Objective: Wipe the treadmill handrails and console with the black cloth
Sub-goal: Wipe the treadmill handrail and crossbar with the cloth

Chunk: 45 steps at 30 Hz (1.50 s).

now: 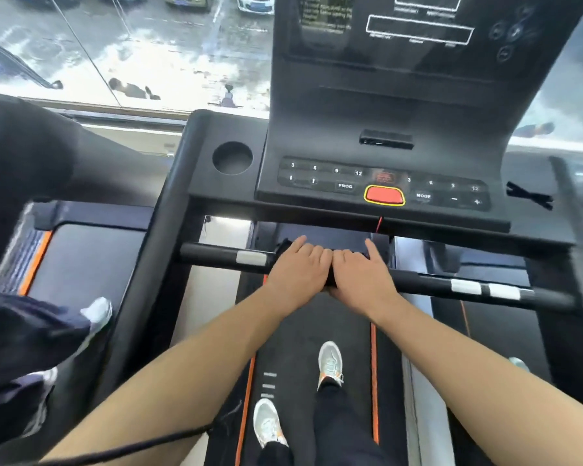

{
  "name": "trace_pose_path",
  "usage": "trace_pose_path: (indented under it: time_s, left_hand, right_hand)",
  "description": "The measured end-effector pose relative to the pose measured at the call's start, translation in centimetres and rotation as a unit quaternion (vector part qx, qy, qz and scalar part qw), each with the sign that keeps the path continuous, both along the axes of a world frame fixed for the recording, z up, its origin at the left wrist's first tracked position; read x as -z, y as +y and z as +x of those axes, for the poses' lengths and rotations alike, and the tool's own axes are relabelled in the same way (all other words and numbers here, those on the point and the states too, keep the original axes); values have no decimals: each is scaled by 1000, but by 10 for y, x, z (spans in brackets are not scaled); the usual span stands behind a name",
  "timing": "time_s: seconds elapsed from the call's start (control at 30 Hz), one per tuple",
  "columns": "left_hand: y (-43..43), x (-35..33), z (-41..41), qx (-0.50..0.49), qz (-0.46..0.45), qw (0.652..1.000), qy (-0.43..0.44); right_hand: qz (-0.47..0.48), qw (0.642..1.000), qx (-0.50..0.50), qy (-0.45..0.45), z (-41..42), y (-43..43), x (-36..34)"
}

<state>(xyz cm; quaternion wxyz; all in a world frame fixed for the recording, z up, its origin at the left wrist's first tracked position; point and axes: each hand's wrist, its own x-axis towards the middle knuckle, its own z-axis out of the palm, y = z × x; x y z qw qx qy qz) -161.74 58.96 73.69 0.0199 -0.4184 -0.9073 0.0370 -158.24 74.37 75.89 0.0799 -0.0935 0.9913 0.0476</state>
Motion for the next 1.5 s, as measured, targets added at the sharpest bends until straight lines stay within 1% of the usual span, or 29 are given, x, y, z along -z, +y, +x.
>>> trace_pose_path:
  time_s: [0.1,0.2,0.27,0.37,0.43,0.5,0.63,0.7,0.8,0.9,0.97,1.03,1.13,1.23,1.3,1.37,1.43,1.5]
  left_hand:
    - [-12,2,-5,1,27,999,34]
    - [-53,1,-11,-8,39,998,50]
    - [-97,-3,-16,-31,10,998,58]
    - [-165,-18,-23,-88,-46,994,52]
    - [-189,-28,-26,-117,-72,989,48]
    - [-193,-32,-27,-122,-88,988,38]
    - [-169,-18,-25,-105,-72,991,37]
    - [-139,-9,-20,-86,-52,994,35]
    - [-73,2,-9,-65,-1,997,49]
    - [-11,3,3,-36,28,998,36]
    - [9,-1,8,-20,40,999,31]
    - [10,-2,6,-7,41,998,36]
    - [-26,0,-4,3,32,998,60]
    - [-95,-3,-18,-40,12,997,71]
    - [-147,-12,-24,-82,-33,994,59]
    - [-183,-25,-28,-118,-86,989,35]
    - [-190,-33,-29,-142,-105,984,14]
    - [-184,-32,-25,-172,-84,982,3]
  right_hand:
    - [-13,1000,16,1,-1,-11,2]
    - [-36,999,-2,10,-10,-47,9]
    - [-59,998,-31,18,-23,-87,12]
    - [-75,994,-75,-2,-44,-161,8]
    - [-74,994,-83,-20,-54,-197,6]
    - [-77,994,-79,-18,-59,-208,10]
    - [-74,993,-89,15,-51,-166,13]
    - [-64,995,-80,5,-43,-133,11]
    - [-21,998,-55,-12,-25,-71,9]
    - [17,999,-17,-24,-7,-9,7]
    - [32,999,0,-25,-1,12,5]
    - [35,999,0,-29,0,12,6]
    - [14,999,-21,-23,-10,-19,10]
    - [-21,997,-64,25,-27,-86,15]
    - [-61,994,-83,26,-41,-143,14]
    - [-93,993,-75,10,-53,-188,10]
    - [-98,992,-78,1,-63,-205,12]
    - [-105,990,-93,-4,-64,-199,14]
